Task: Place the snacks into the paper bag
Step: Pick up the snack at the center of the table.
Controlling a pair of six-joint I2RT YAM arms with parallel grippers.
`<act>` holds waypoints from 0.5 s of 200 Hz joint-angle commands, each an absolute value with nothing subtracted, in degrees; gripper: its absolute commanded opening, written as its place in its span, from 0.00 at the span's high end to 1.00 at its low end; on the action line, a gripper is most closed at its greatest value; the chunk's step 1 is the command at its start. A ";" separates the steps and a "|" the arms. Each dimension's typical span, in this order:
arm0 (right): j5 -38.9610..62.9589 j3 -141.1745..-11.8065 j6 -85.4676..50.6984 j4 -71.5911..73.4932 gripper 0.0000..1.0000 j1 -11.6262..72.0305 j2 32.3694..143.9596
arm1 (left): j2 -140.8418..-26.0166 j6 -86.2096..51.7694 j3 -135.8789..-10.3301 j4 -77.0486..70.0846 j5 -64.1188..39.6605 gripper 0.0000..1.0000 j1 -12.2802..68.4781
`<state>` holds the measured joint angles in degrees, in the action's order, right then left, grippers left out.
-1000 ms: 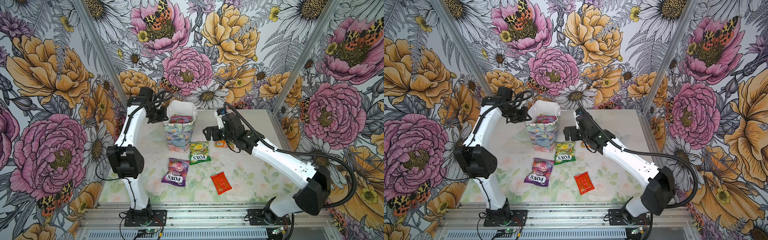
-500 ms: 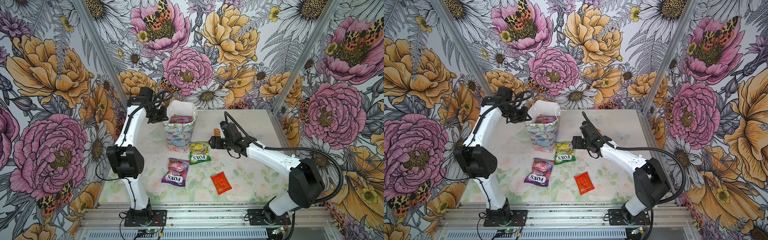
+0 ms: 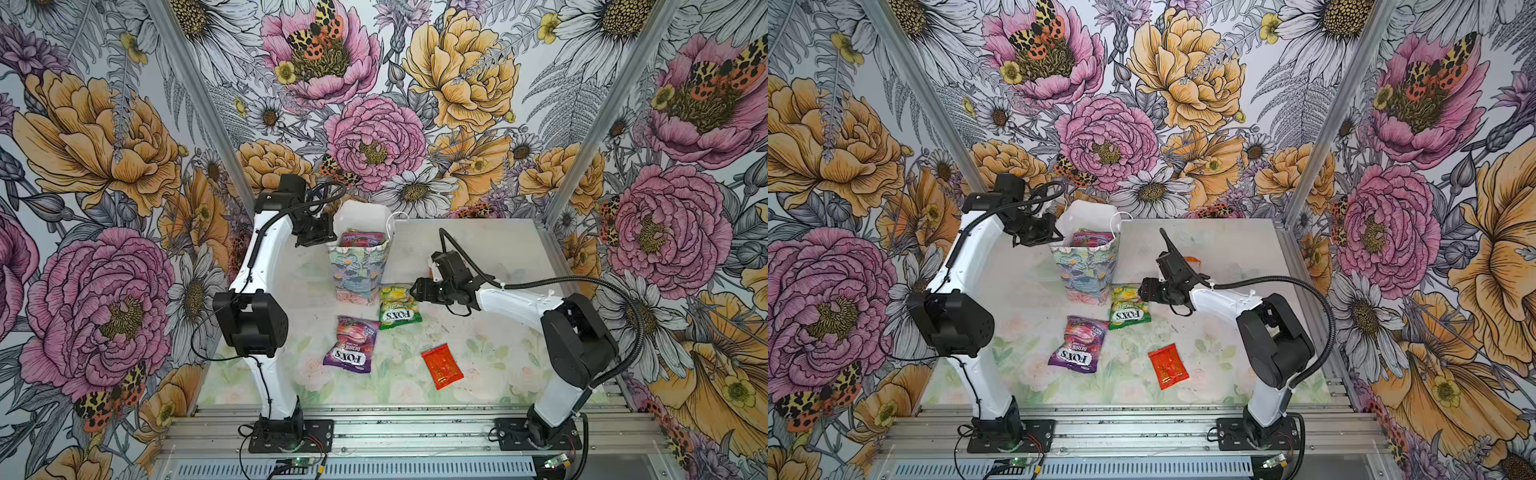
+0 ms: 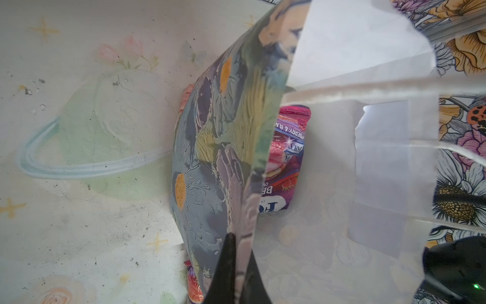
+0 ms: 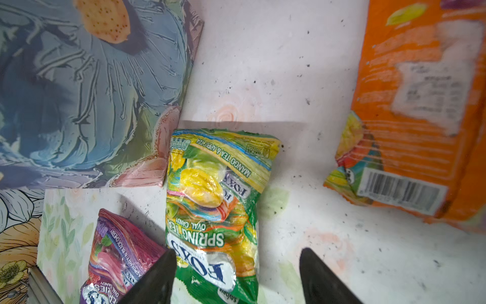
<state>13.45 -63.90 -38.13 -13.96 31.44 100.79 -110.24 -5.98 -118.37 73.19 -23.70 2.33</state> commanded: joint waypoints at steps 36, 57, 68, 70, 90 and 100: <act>17.50 -62.94 -41.39 -7.46 0.27 31.13 105.28 | -107.97 -6.05 -118.04 71.80 -25.15 1.00 1.93; 17.88 -63.01 -41.99 -6.42 0.28 31.14 106.73 | -108.02 -6.06 -118.04 71.79 -25.14 1.00 1.92; 18.47 -63.02 -42.44 -5.58 0.29 31.15 107.53 | -108.02 -6.06 -118.04 71.80 -25.16 1.00 1.94; 18.53 -63.02 -42.49 -5.42 0.29 31.12 107.57 | -108.02 -6.06 -118.04 71.76 -25.21 1.00 1.94; 19.31 -63.04 -43.67 -3.95 0.31 31.12 109.08 | -108.02 -6.06 -118.03 71.80 -25.14 1.00 1.93; 19.57 -62.95 -44.39 -3.08 0.31 31.15 109.69 | -108.01 -6.05 -118.03 71.79 -25.15 1.00 1.92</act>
<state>18.06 -63.42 -42.35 -6.94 31.42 108.05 -110.24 -5.98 -118.37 73.17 -23.68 2.33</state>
